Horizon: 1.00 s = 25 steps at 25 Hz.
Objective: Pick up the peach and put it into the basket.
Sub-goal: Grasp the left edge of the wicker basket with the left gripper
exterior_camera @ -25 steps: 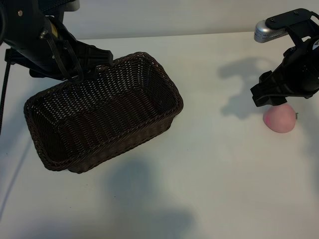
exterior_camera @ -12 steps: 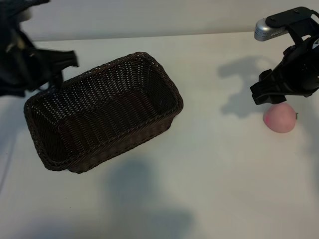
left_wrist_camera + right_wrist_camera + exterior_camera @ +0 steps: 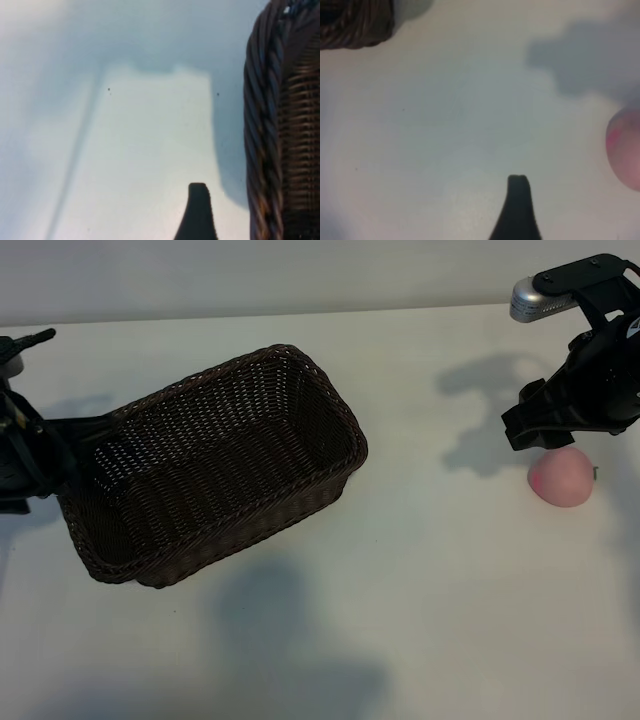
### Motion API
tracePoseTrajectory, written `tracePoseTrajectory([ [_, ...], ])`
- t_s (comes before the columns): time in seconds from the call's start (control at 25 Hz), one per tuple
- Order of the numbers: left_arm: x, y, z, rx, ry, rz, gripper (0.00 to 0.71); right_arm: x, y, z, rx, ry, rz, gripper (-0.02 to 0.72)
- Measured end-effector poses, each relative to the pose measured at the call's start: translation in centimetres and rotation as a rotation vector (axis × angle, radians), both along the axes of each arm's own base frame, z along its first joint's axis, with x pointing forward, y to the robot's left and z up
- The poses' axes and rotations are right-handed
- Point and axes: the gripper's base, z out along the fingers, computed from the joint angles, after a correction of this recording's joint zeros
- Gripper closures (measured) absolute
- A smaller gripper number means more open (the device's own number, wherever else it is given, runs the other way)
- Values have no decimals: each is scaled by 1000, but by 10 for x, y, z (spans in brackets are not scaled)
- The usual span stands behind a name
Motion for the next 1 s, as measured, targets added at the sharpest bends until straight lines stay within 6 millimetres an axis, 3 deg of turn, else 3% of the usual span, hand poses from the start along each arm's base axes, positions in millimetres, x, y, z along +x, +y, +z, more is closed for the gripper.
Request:
tracePoseTrajectory([
  [0.48, 12, -9, -34, -76, 89, 14, 116, 0, 0, 0, 1, 1, -1, 132],
  [1.0, 18, 6, -37, -86, 73, 57, 116, 0, 0, 0, 1, 2, -1, 131],
])
